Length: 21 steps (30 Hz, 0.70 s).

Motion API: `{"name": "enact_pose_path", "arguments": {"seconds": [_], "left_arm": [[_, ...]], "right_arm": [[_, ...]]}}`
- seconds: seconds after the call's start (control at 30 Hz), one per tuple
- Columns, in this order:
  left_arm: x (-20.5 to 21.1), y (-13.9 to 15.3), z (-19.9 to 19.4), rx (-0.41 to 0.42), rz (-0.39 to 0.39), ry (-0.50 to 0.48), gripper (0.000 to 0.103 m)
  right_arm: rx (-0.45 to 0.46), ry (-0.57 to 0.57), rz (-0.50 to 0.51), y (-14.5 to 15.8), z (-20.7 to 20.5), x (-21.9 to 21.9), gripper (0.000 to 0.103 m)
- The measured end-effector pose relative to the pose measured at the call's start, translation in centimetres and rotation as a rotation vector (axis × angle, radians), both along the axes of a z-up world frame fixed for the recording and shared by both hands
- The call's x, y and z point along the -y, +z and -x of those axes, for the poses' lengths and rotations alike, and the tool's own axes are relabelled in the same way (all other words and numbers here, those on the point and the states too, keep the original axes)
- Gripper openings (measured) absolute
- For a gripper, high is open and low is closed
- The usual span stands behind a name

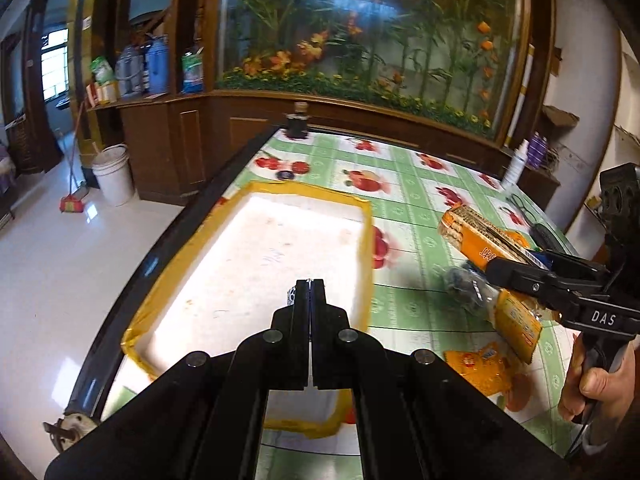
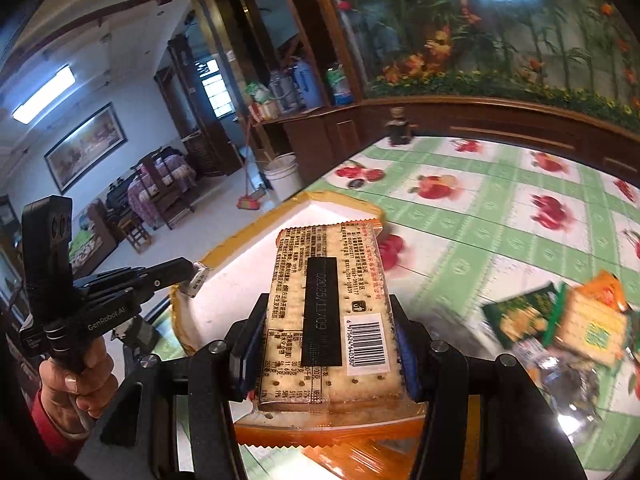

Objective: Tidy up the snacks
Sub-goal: 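Carry both snacks over the white tray and open both tools to drop them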

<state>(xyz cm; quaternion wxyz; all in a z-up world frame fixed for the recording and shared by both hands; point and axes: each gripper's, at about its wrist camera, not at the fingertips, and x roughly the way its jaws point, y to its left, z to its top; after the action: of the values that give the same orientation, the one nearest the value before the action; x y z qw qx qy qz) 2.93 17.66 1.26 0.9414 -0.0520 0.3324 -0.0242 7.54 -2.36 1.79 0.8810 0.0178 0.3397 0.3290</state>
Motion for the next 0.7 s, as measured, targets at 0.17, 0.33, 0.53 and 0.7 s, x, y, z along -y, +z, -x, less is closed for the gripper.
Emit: {"name": "enact_pose_path", "arguments": {"seconds": [0.17,0.33,0.53,0.7], "left_arm": [[-2.8,0.0,0.1,0.009,0.016,0.072,0.000],[-4.5,-0.8,-0.4,-0.008,0.013,0.124,0.000],[-6.1,-2.7,-1.4,-0.061,0.020,0.194,0.000],[-7.0,-3.9,-1.9,-0.098,-0.009,0.257,0.000]], "right_arm": [[-0.005,0.085,0.024,-0.6,-0.9,-5.4,0.055],[-0.020,0.129,0.030,-1.6,-1.8,-9.2,0.055],[-0.030,0.134,0.040,-2.4,-3.3,-12.1,0.055],[-0.054,0.125,0.069,-3.8,-4.3,-13.6,0.055]]}}
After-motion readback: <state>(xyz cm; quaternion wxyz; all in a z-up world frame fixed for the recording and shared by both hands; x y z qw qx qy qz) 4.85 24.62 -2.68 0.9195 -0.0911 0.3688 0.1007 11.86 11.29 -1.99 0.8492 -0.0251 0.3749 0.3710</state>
